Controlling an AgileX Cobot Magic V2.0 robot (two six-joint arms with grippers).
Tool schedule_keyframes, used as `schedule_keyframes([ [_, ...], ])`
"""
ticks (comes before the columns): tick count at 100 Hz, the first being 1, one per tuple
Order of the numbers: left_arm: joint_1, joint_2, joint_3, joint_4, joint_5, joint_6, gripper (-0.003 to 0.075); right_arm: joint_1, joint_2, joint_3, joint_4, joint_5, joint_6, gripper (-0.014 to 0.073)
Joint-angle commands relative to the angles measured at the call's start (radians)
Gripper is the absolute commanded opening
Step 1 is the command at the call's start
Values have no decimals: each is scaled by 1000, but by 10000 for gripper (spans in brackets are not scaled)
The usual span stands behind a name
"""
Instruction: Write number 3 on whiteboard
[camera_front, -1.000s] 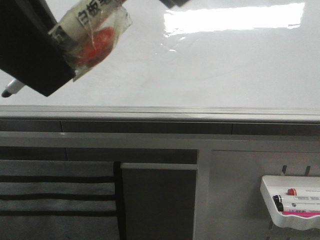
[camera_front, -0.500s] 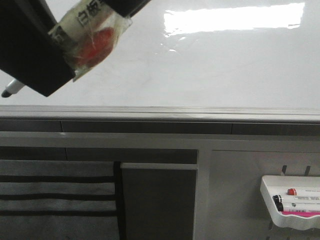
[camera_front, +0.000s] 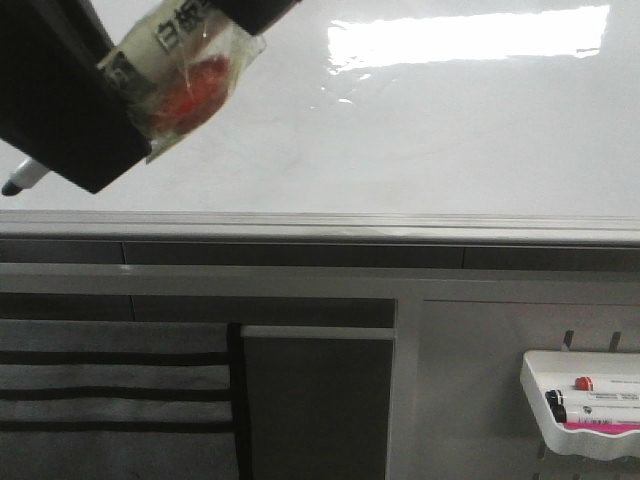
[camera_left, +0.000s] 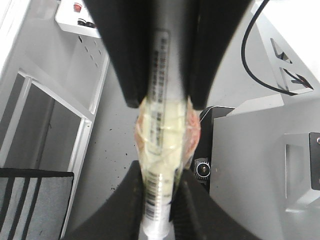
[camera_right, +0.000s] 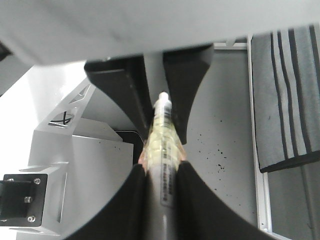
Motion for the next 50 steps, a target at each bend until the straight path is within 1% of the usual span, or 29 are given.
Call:
schedule_keyframes([
  [1, -9, -17, -34, -37, -39, 6, -9, -1, -23, -31, 35, -16, -1, 59],
  [6, -9, -17, -36, -32, -43, 6, 31, -1, -23, -31, 35, -16, -1, 59],
  [18, 0, -22, -45, -25, -60, 2, 188, -1, -39, -31, 20, -43, 11, 59],
  [23, 13, -33, -45, -21, -84, -6, 259, -1, -56, -31, -5, -66, 32, 59],
  [28, 33, -50, -45, -17, -111, -19, 300, -1, -74, -31, -41, -77, 69, 59],
  [33, 57, -73, -45, -15, -136, -49, 316, -1, -95, -29, -91, -92, 120, 59],
  [41, 101, -123, -45, -15, -171, -58, 316, -1, -130, -27, -197, -101, 223, 59],
  [50, 155, -187, -43, -15, -186, -72, 316, -1, -170, -27, -330, -101, 372, 59],
])
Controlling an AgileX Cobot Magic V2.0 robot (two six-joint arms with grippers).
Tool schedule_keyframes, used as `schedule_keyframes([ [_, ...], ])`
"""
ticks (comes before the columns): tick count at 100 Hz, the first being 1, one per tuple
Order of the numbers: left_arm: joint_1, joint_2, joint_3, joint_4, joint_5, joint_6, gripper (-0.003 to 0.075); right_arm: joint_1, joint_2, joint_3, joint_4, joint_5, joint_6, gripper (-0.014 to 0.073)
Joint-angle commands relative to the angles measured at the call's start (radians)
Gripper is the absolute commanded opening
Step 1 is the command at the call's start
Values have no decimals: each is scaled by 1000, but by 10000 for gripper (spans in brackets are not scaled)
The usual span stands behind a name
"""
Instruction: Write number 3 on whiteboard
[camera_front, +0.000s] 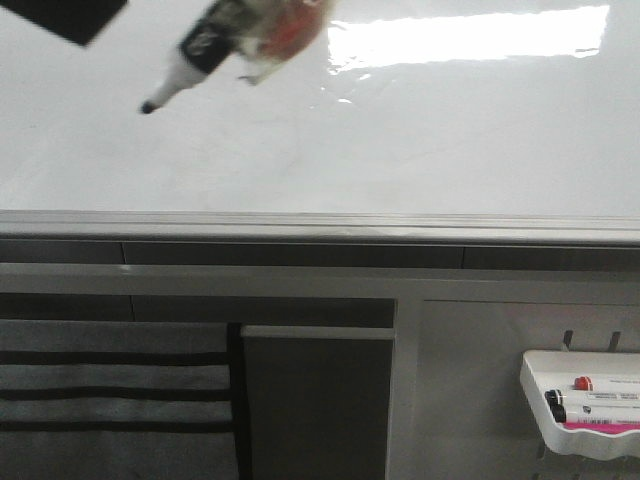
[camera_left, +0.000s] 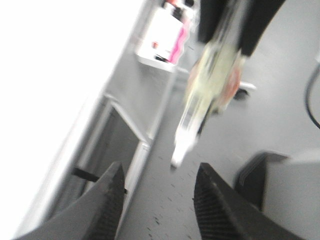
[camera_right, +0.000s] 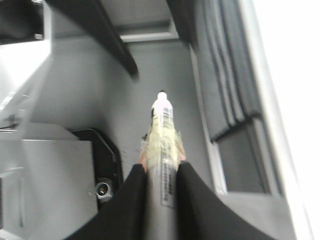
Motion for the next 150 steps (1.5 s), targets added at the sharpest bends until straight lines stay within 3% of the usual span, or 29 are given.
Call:
schedule_keyframes([
  [1, 45, -77, -32, -31, -64, -29, 316, -1, -66, -27, -116, -46, 148, 59],
  [8, 89, -122, -14, -31, -62, -56, 316, -13, -99, -14, -189, -50, 235, 59],
  [19, 163, -180, 57, -31, -86, -85, 316, -91, -169, 60, -197, -108, 327, 59],
  [41, 279, -285, 252, -83, -289, -208, 315, -296, -343, 310, -178, -256, 410, 59],
  [58, 292, -299, 316, -134, -383, -208, 315, -314, -423, 452, -102, -374, 410, 59],
  [75, 292, -299, 318, -145, -441, -208, 315, -314, -430, 476, -76, -418, 394, 59],
  [91, 292, -299, 318, -145, -465, -208, 315, -314, -341, 397, -7, -424, 394, 59],
  [111, 292, -299, 318, -145, -467, -208, 315, -315, -152, 165, 1, -227, 394, 59],
  [150, 292, -299, 318, -145, -474, -208, 315, -315, 145, -212, 3, 18, 362, 59],
])
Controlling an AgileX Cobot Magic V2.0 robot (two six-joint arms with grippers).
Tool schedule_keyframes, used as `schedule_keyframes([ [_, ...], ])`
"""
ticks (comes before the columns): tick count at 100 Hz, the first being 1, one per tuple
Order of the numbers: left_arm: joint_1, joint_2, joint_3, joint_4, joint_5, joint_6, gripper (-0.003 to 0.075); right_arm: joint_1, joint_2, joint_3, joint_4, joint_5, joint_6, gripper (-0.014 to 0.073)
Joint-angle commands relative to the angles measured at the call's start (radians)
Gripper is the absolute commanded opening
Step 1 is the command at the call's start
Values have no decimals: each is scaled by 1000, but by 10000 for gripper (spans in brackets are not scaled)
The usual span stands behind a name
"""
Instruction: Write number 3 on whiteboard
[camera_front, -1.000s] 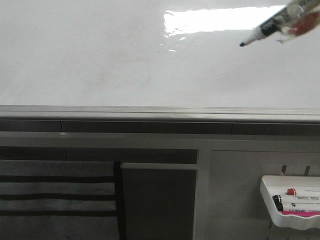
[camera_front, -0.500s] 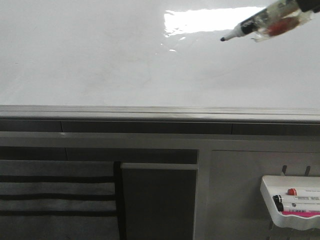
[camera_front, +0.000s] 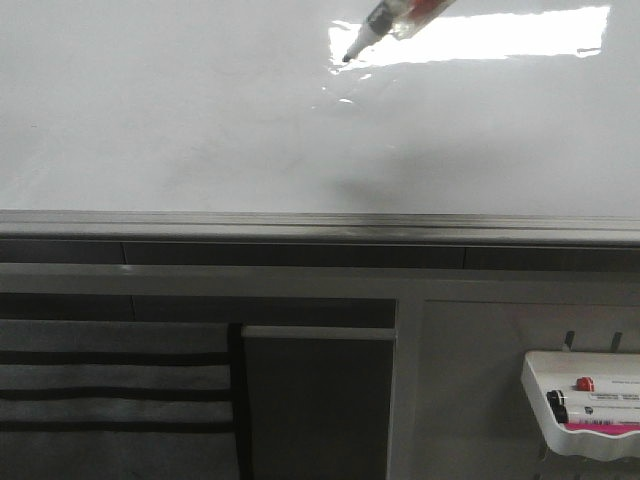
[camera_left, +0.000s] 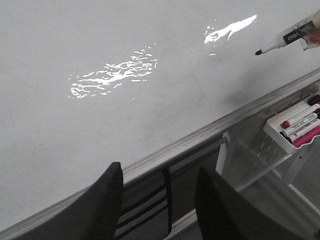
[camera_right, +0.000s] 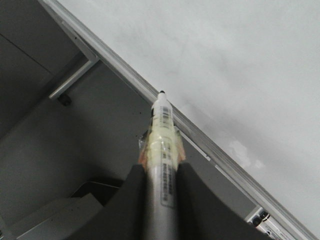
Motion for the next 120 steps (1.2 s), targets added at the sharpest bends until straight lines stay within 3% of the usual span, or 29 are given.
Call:
schedule_keyframes([
  [1, 3, -4, -28, -31, -69, -12, 315, -8, 30, -91, 22, 14, -15, 59],
  [39, 3, -4, -28, -31, -69, -12, 315, -8, 215, -242, 17, -35, -15, 59],
  [63, 3, -4, -28, -31, -69, -12, 315, -20, 263, -242, -41, -80, -15, 59],
  [84, 3, -4, -28, -31, -69, -12, 315, -57, 249, -232, -28, 40, -15, 59],
  [106, 3, -4, -28, -31, -71, -12, 315, 3, 298, -222, -13, -57, -19, 59],
  [120, 3, -4, -28, -29, -72, -12, 315, -15, 287, -222, -13, -19, -14, 59],
])
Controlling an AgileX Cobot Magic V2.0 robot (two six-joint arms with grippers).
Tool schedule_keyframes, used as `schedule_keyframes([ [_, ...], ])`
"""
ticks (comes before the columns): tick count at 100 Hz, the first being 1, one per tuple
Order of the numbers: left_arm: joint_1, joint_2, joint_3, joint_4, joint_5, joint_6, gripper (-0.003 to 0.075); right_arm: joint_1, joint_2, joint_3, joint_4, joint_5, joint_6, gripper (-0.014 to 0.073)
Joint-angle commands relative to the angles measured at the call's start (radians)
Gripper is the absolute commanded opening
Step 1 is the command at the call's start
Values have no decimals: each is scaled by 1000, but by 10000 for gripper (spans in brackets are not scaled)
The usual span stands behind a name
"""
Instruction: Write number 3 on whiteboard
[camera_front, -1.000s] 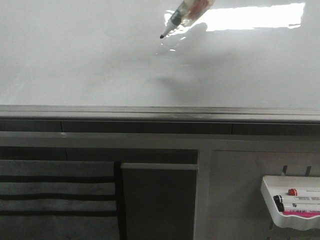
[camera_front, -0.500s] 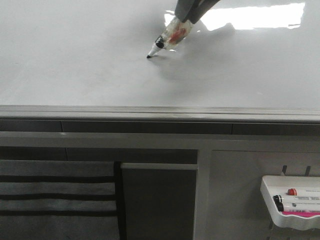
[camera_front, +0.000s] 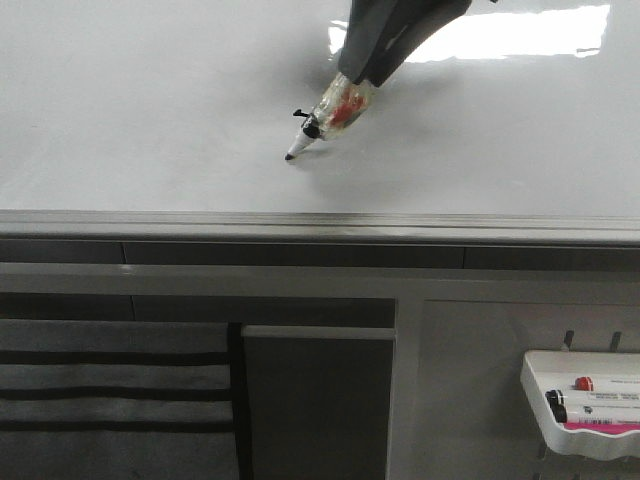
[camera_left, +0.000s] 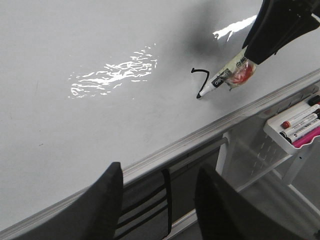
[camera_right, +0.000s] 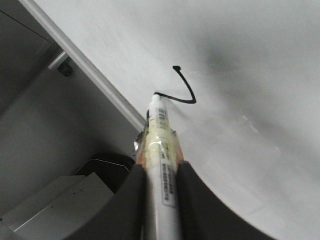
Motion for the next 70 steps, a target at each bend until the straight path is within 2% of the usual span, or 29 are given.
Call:
schedule_keyframes([
  [1, 3, -4, -28, -27, -72, -12, 315, -22, -52, -21, -12, -35, -4, 59],
  [15, 3, -4, -28, -27, -87, -12, 315, -28, -83, 32, -3, 51, -17, 59],
  [32, 3, -4, -28, -27, -94, -12, 315, 41, -64, 88, 43, -120, -29, 59],
  [42, 3, -4, -28, -27, -94, -12, 315, 57, -56, 64, 51, -154, -29, 59],
  [59, 3, -4, -28, -26, -96, -7, 315, 63, -124, 56, 91, -26, -89, 59],
  [70, -1, -2, -47, -26, -17, 46, 315, 63, -227, 137, 170, 1, -183, 59],
])
